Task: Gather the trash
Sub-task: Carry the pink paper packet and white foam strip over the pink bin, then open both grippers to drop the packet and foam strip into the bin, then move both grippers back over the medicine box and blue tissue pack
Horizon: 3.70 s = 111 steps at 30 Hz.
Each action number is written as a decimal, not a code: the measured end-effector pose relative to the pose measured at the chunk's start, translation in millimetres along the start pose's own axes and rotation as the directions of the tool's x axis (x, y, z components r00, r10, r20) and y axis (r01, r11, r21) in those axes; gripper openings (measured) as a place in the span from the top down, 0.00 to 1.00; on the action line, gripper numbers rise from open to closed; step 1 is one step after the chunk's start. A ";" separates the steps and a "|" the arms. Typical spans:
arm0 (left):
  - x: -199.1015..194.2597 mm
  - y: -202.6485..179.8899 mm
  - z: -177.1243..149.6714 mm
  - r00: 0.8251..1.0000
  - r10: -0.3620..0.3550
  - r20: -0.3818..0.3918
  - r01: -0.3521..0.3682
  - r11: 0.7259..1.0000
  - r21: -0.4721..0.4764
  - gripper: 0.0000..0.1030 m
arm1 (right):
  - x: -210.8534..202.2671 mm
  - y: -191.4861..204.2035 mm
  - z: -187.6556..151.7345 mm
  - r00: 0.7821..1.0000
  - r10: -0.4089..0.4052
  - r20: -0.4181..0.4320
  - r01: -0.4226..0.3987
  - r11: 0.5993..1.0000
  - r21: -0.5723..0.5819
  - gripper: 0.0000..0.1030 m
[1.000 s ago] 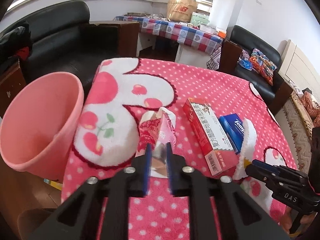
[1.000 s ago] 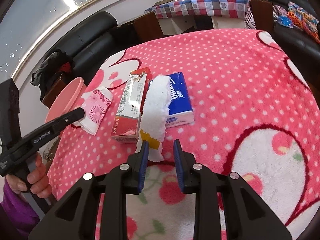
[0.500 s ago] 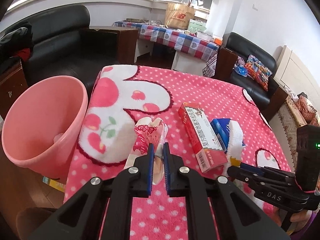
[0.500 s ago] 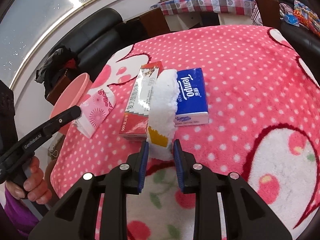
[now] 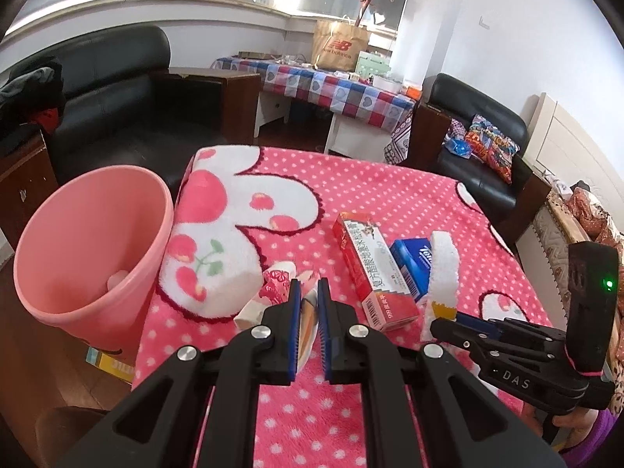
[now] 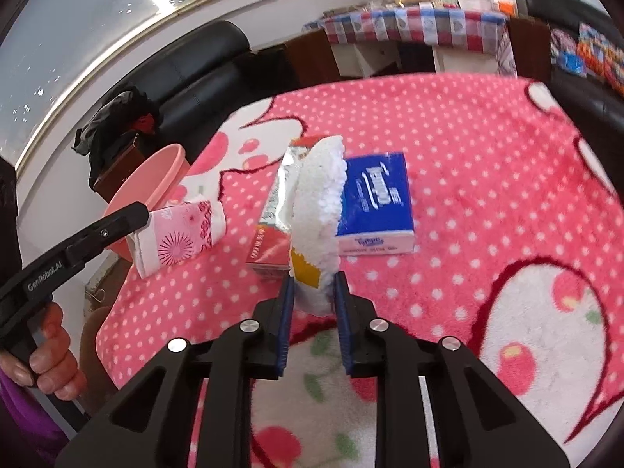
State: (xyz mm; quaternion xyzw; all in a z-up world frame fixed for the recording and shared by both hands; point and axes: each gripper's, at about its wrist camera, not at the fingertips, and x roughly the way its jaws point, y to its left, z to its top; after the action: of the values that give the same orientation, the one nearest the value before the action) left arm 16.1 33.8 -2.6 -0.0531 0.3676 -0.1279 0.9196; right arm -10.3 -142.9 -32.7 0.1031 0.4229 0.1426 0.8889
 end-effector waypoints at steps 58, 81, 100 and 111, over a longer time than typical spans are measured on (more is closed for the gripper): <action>-40.3 187.6 15.4 0.961 0.261 0.094 -0.232 0.941 -0.246 0.92 | 141.3 254.9 76.1 0.987 0.109 -0.122 -0.150 0.901 -0.408 0.79; -63.3 180.0 14.2 0.952 0.284 0.114 -0.243 0.928 -0.283 0.63 | 127.4 256.5 75.2 0.983 0.124 -0.135 -0.169 0.899 -0.404 0.78; -115.3 147.8 7.5 0.938 0.306 0.163 -0.251 0.925 -0.286 0.63 | 61.9 216.7 84.2 0.976 0.212 -0.040 -0.213 0.915 -0.344 0.78; -105.9 101.2 2.2 0.962 0.233 0.146 -0.198 0.955 -0.219 0.63 | 22.1 157.1 49.6 0.992 0.125 0.017 -0.114 0.943 -0.313 0.78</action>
State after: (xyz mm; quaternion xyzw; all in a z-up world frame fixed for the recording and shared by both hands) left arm -36.4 160.1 49.7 -0.1167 0.3026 0.0166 0.9458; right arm 15.6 8.9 29.8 -0.0104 0.3717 0.2593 0.8913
